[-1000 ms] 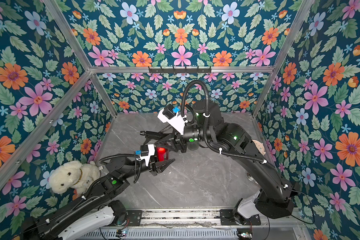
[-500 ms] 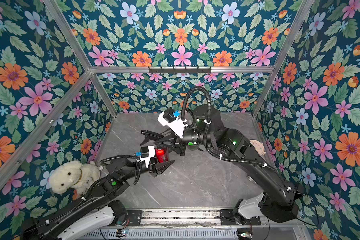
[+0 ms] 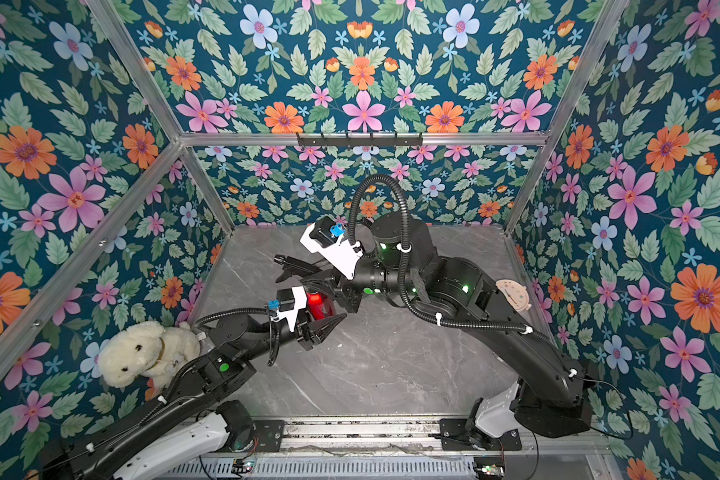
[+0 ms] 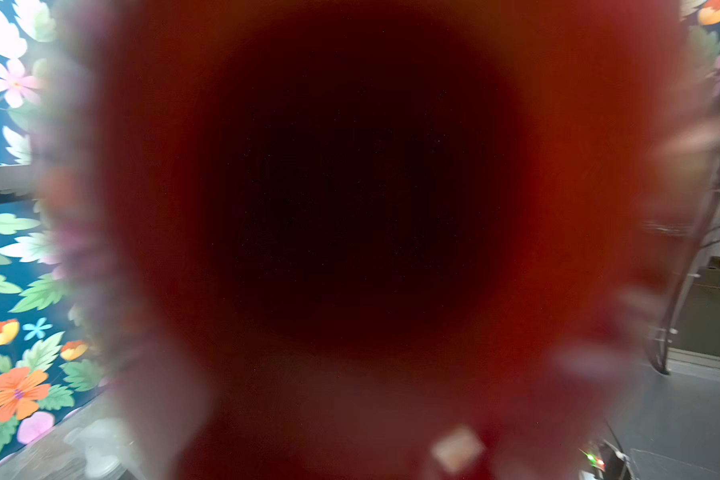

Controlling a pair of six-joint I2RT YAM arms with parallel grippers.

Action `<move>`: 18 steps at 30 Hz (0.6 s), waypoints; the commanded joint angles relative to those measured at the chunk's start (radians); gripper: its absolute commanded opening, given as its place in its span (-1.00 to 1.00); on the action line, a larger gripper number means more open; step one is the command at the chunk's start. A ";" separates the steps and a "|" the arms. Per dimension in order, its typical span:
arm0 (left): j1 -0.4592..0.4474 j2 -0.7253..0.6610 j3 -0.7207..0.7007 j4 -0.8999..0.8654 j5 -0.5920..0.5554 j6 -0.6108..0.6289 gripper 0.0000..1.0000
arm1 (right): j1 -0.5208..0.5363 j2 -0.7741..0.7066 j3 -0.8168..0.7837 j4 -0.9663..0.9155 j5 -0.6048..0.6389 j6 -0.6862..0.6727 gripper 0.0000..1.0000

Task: Attach spray nozzles to spray bottles
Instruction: Screw the spray nozzle on the spray bottle.

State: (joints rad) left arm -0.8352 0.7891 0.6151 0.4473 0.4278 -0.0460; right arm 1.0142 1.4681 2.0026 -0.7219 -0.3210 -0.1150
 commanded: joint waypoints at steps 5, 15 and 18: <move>0.001 -0.013 0.004 0.083 -0.047 0.003 -1.00 | 0.008 0.000 -0.016 -0.088 0.088 0.022 -0.83; 0.000 -0.057 -0.035 0.143 -0.151 0.005 -1.00 | 0.090 -0.014 -0.136 -0.006 0.340 0.129 -0.86; 0.001 -0.056 -0.040 0.156 -0.162 0.009 -1.00 | 0.104 -0.032 -0.215 0.079 0.365 0.202 -0.86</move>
State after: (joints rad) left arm -0.8349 0.7418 0.5652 0.4038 0.2989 -0.0422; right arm 1.1072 1.4342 1.8317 -0.5758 -0.0185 0.0006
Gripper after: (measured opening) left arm 0.505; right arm 0.220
